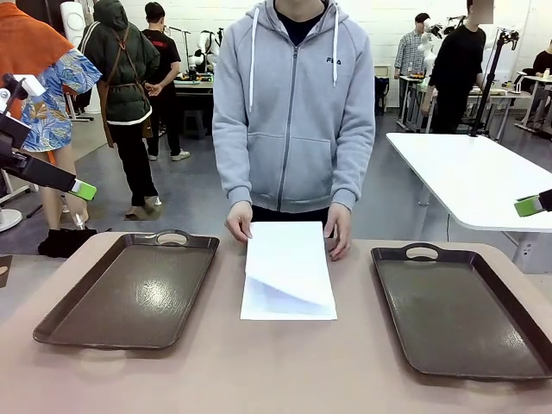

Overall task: Sort the A4 documents.
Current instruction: Receive the A4 Paper.

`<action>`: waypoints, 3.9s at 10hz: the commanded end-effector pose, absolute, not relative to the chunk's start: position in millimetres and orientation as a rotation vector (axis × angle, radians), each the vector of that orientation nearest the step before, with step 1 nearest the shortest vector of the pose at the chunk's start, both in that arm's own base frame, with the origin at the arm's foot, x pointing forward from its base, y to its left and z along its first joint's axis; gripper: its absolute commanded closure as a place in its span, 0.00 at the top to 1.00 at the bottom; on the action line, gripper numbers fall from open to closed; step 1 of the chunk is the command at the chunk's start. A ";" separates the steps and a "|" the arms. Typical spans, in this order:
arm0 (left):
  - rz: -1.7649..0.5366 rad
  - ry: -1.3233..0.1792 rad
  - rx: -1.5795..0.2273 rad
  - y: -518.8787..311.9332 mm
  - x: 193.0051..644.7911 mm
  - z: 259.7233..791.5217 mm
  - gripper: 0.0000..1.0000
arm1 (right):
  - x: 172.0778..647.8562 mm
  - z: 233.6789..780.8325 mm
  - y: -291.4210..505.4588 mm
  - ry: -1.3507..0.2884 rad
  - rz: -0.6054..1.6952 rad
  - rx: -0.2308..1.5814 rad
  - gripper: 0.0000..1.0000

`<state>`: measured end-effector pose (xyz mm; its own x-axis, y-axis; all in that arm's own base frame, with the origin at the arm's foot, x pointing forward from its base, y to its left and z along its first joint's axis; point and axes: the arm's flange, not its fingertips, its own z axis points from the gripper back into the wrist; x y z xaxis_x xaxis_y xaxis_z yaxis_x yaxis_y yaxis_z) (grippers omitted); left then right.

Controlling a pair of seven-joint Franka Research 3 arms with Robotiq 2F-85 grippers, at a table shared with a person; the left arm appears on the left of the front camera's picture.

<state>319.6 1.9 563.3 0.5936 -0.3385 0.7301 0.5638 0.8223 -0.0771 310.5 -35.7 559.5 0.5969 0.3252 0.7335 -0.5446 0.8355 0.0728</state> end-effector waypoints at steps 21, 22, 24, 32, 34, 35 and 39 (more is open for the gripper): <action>-0.539 -0.771 -0.318 2.3 320.0 562.5 1.00 | 311.0 558.7 -34.3 -0.781 0.521 0.314 1.00; -0.539 -0.771 -0.318 2.3 320.0 562.5 1.00 | 311.0 558.7 -34.3 -0.781 0.521 0.314 1.00; -0.539 -0.771 -0.318 2.3 320.0 562.5 1.00 | 311.0 558.7 -34.3 -0.781 0.521 0.314 1.00; -0.539 -0.771 -0.318 2.3 320.0 562.5 1.00 | 311.0 558.7 -34.3 -0.781 0.521 0.314 1.00; -0.539 -0.771 -0.318 2.3 320.0 562.5 1.00 | 311.0 558.7 -34.3 -0.781 0.521 0.314 1.00; -0.539 -0.771 -0.318 2.3 320.0 562.5 1.00 | 311.0 558.7 -34.3 -0.781 0.521 0.314 1.00; -0.539 -0.771 -0.318 2.3 320.0 562.5 1.00 | 311.0 558.7 -34.3 -0.781 0.521 0.314 1.00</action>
<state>319.6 1.9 563.3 0.5936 -0.3386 0.7300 0.5638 0.8223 -0.0771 310.5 -35.7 559.5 0.5969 0.3252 0.7335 -0.5446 0.8356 0.0727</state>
